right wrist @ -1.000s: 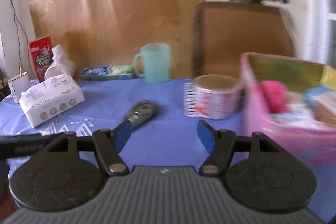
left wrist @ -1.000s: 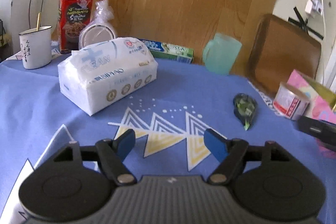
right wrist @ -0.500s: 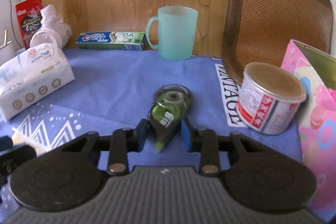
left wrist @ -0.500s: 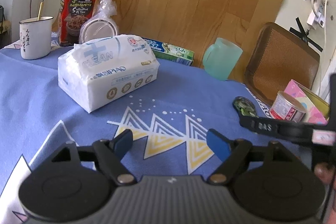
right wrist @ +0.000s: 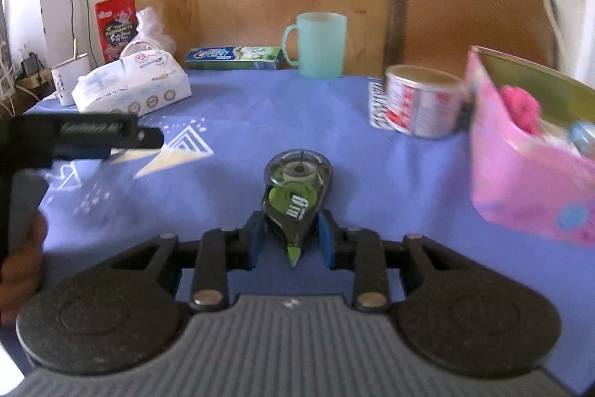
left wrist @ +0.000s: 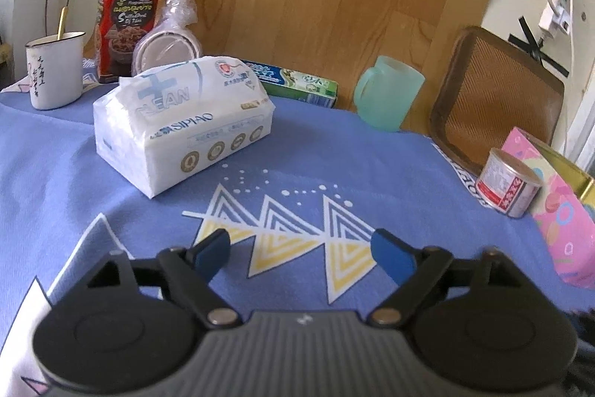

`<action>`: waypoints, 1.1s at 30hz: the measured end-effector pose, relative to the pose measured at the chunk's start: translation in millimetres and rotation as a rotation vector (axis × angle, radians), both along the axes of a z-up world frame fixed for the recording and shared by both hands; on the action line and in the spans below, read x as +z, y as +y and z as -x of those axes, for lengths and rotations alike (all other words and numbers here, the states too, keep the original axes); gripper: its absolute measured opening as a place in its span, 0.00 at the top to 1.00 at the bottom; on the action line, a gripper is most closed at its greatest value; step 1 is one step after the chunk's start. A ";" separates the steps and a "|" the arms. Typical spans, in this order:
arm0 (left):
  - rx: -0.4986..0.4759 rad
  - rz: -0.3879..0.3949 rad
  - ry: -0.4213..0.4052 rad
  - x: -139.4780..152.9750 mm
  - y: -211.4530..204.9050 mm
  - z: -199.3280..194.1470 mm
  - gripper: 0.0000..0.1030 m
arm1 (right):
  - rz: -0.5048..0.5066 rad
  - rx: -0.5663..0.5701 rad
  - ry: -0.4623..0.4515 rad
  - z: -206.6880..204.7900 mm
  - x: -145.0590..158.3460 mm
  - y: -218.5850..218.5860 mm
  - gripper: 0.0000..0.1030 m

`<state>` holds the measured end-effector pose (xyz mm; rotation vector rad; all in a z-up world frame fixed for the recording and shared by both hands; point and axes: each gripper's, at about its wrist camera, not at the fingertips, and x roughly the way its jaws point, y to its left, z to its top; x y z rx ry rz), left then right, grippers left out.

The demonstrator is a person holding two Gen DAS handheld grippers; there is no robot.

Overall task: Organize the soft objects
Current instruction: 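Grasp the green correction-tape roller with the right gripper and lift it, then carry the tape roller into the pink tin and open the right gripper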

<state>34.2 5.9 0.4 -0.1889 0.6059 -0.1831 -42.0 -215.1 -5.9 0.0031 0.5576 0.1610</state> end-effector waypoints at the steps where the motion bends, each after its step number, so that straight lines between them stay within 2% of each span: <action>1: -0.004 -0.016 0.007 -0.1 -2.8 -0.7 0.15 | -0.004 -0.015 -0.006 6.0 -1.7 -3.5 0.67; 4: -0.015 -0.086 0.030 1.9 -17.5 2.9 0.16 | -0.037 -0.046 -0.015 17.5 -4.2 -13.3 0.67; 5: -0.042 -0.069 0.048 3.8 -22.7 7.3 0.16 | -0.049 -0.052 -0.016 20.4 -3.7 -16.0 0.67; 8: -0.199 0.089 0.119 11.9 -40.5 23.7 0.19 | -0.084 -0.063 -0.018 19.9 -5.1 -22.1 0.67; 11: -0.349 0.143 0.193 17.4 -66.2 28.7 0.32 | -0.113 -0.065 -0.024 22.7 -5.8 -25.0 0.67; 14: -0.431 0.217 0.292 12.7 -81.7 18.6 0.42 | -0.133 -0.062 -0.039 25.5 -5.9 -27.1 0.67; 15: -0.442 0.223 0.300 11.9 -86.2 16.2 0.43 | -0.136 -0.065 -0.048 27.5 -5.6 -28.1 0.67; 17: -0.471 0.212 0.311 13.7 -97.9 14.6 0.56 | -0.133 -0.074 -0.075 32.3 -3.8 -31.4 0.67; 19: -0.526 0.247 0.333 15.4 -108.8 11.9 0.64 | -0.119 -0.086 -0.099 36.2 -1.6 -34.2 0.67; 24: -0.581 0.198 0.270 33.3 -141.7 21.1 0.66 | -0.094 -0.140 -0.173 47.3 4.3 -45.1 0.68; 33: -0.643 0.209 0.147 79.5 -170.4 35.7 0.66 | -0.032 -0.215 -0.364 67.6 28.8 -65.5 0.68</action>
